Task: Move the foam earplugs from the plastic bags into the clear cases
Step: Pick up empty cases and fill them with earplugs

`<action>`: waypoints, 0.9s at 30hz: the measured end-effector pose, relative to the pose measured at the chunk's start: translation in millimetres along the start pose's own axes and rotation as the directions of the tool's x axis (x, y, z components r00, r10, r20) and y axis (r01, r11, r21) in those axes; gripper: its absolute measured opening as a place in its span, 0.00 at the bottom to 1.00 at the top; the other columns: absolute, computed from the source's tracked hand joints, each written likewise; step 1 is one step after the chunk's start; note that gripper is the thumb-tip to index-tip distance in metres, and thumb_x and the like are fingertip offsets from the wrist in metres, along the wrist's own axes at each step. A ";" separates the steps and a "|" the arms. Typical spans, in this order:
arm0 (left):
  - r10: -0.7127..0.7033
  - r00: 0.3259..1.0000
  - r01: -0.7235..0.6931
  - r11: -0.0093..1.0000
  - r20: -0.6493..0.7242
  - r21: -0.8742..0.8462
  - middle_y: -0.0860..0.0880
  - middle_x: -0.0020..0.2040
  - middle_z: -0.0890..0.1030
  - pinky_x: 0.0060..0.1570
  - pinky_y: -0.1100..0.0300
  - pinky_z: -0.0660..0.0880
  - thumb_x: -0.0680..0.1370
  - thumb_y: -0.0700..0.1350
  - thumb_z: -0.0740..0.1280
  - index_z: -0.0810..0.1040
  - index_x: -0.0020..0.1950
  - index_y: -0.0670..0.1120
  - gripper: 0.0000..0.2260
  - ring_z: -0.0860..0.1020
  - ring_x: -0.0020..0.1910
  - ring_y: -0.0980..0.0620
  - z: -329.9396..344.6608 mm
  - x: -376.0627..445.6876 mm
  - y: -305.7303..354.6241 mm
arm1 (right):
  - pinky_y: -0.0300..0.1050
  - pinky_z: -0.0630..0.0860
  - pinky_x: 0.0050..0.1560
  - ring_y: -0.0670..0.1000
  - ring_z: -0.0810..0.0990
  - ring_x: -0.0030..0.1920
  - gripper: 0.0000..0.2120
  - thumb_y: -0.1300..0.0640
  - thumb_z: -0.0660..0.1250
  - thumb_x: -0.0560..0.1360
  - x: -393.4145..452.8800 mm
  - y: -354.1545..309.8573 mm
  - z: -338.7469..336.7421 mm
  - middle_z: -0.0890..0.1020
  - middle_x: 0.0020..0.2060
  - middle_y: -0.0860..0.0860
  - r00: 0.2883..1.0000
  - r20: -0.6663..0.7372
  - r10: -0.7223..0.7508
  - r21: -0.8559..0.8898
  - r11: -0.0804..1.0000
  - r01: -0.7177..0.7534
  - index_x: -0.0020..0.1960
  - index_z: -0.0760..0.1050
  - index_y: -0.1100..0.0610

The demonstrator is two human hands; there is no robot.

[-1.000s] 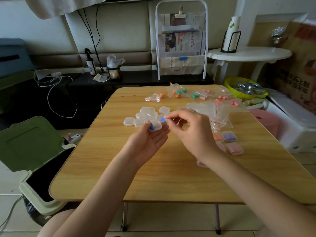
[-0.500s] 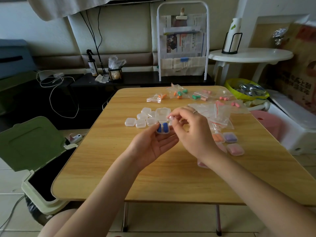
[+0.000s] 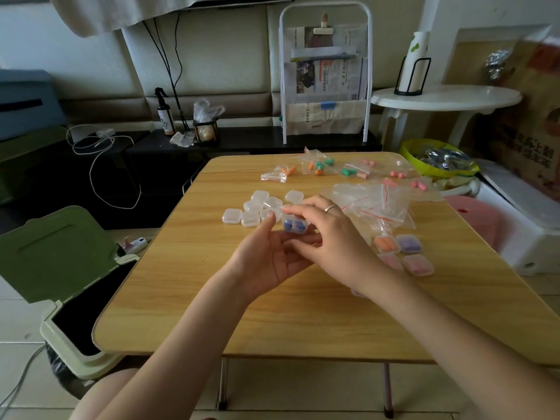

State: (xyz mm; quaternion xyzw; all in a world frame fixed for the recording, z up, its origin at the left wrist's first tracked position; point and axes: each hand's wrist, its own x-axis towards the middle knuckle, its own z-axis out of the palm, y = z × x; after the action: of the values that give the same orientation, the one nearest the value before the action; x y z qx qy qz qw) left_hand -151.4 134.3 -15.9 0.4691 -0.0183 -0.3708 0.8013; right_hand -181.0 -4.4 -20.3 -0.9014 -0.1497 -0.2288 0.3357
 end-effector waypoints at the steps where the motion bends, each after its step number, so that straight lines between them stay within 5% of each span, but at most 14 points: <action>1: -0.008 1.000 0.008 1.000 0.000 0.027 0.37 0.56 0.81 0.50 0.54 0.79 0.82 0.58 0.48 0.74 0.61 0.34 0.29 0.82 0.49 0.45 1.3 -0.5 -1.0 | 0.33 0.70 0.57 0.47 0.73 0.58 0.19 0.61 0.71 0.73 0.3 0.5 1.2 0.75 0.55 0.48 0.999 -0.022 0.024 0.004 1.000 -0.024 0.63 0.76 0.54; 8: -0.035 0.999 0.034 0.996 0.002 0.077 0.38 0.56 0.81 0.49 0.56 0.80 0.82 0.56 0.51 0.75 0.62 0.36 0.26 0.82 0.51 0.45 4.4 -1.2 -2.9 | 0.21 0.61 0.51 0.49 0.74 0.55 0.11 0.66 0.66 0.75 2.6 -0.8 4.1 0.78 0.52 0.52 0.994 -0.073 0.081 -0.020 0.996 -0.082 0.56 0.79 0.58; 13: -0.002 0.999 0.005 0.994 -0.032 0.108 0.39 0.51 0.82 0.46 0.57 0.81 0.82 0.55 0.51 0.75 0.60 0.36 0.24 0.83 0.46 0.46 3.2 1.9 -3.2 | 0.31 0.66 0.50 0.50 0.74 0.55 0.10 0.68 0.66 0.73 2.5 0.7 3.1 0.76 0.49 0.49 0.996 -0.084 0.042 -0.057 0.997 -0.047 0.53 0.77 0.59; 17: 0.172 0.975 -0.118 0.937 -0.143 0.328 0.40 0.51 0.83 0.53 0.55 0.79 0.83 0.49 0.56 0.77 0.57 0.38 0.17 0.83 0.50 0.46 0.5 4.7 -6.5 | 0.30 0.69 0.48 0.52 0.78 0.54 0.08 0.64 0.68 0.74 3.4 10.9 -8.5 0.78 0.53 0.51 0.997 -0.057 0.058 -0.112 0.992 -0.064 0.52 0.73 0.58; 22: 0.377 0.918 -0.230 0.756 -0.121 0.612 0.46 0.49 0.84 0.53 0.58 0.79 0.80 0.42 0.62 0.79 0.58 0.44 0.09 0.83 0.50 0.51 -3.4 2.2 -7.9 | 0.35 0.77 0.43 0.43 0.79 0.47 0.16 0.56 0.75 0.69 9.1 28.6 -59.4 0.78 0.48 0.45 0.966 -0.088 0.244 0.056 0.969 -0.240 0.52 0.71 0.54; 27: 0.473 0.846 -0.423 0.317 0.245 0.849 0.57 0.56 0.81 0.56 0.66 0.74 0.74 0.43 0.72 0.81 0.57 0.53 0.13 0.77 0.57 0.62 1.0 0.2 -26.4 | 0.45 0.77 0.45 0.45 0.78 0.46 0.17 0.43 0.73 0.61 -4.6 39.2 -79.1 0.79 0.49 0.45 0.941 0.097 0.324 0.089 0.939 -0.333 0.48 0.77 0.47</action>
State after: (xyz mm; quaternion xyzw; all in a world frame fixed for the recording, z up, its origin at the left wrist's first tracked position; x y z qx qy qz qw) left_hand -167.0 125.9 -35.6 0.7969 -0.3161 -0.0589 0.5114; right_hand -193.0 -86.8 9.3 -0.9035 -0.0223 -0.1246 0.4094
